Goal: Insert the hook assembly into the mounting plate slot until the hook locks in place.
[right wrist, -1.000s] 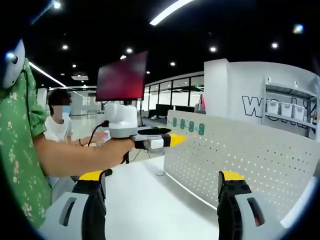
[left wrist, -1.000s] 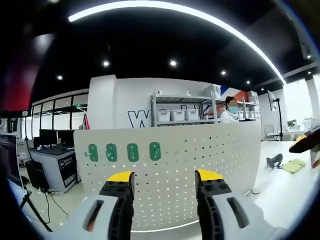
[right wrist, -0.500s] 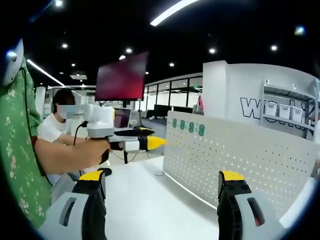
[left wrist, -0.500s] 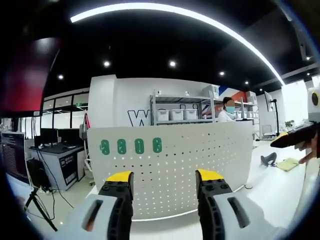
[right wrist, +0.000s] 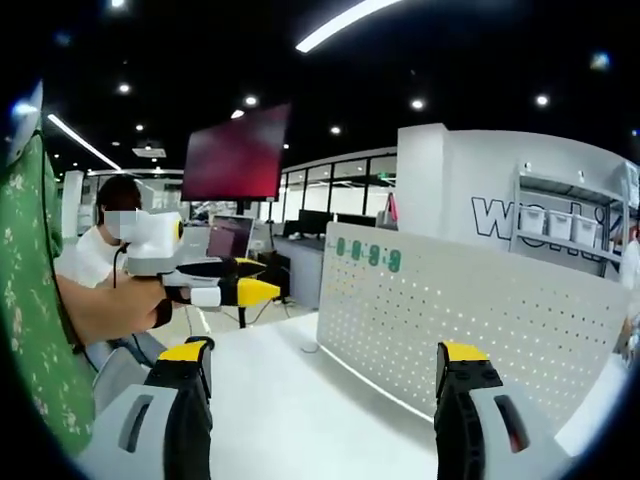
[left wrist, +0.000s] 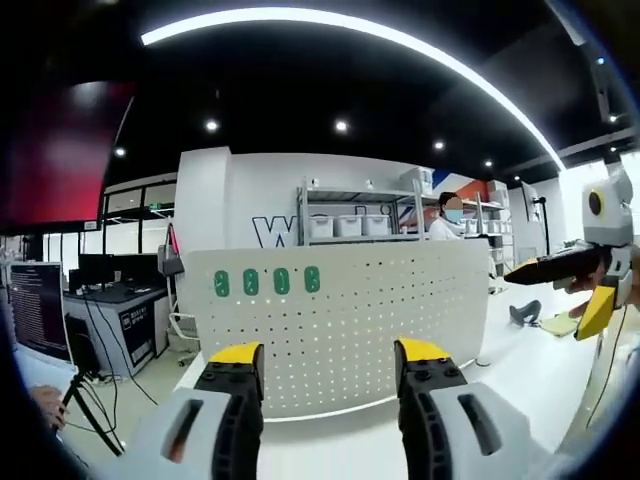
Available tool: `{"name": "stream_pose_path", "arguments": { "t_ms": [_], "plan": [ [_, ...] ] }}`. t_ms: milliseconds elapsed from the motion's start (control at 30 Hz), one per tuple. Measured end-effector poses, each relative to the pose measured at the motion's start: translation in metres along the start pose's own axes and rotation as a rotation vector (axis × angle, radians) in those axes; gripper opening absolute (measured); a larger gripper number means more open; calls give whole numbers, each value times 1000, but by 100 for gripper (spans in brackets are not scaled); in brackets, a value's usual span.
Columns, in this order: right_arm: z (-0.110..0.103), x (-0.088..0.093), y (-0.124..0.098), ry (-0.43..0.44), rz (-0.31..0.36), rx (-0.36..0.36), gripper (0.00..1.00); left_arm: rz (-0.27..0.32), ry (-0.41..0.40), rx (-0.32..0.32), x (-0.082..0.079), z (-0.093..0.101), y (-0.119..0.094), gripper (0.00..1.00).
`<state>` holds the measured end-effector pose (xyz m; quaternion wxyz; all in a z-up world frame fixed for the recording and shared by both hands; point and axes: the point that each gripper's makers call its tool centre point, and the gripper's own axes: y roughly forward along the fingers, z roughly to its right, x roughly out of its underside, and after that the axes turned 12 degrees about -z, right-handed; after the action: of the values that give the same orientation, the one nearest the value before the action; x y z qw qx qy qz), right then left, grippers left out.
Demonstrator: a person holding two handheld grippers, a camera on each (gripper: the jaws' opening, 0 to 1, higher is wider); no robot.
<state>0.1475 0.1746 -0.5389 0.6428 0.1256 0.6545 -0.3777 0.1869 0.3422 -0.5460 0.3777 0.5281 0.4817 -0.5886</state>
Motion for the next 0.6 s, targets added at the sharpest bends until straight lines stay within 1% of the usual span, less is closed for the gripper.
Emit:
{"name": "stream_pose_path", "arguments": {
  "t_ms": [267, 467, 600],
  "plan": [
    [7, -5, -2, 24, 26, 36, 95, -14, -6, 2, 7, -1, -15, 55],
    [13, -9, -5, 37, 41, 85, 95, -11, -8, 2, 8, -2, -26, 57],
    [16, -11, -7, 50, 60, 116, 98, -23, -14, 4, 14, -3, -27, 59]
  ]
}}
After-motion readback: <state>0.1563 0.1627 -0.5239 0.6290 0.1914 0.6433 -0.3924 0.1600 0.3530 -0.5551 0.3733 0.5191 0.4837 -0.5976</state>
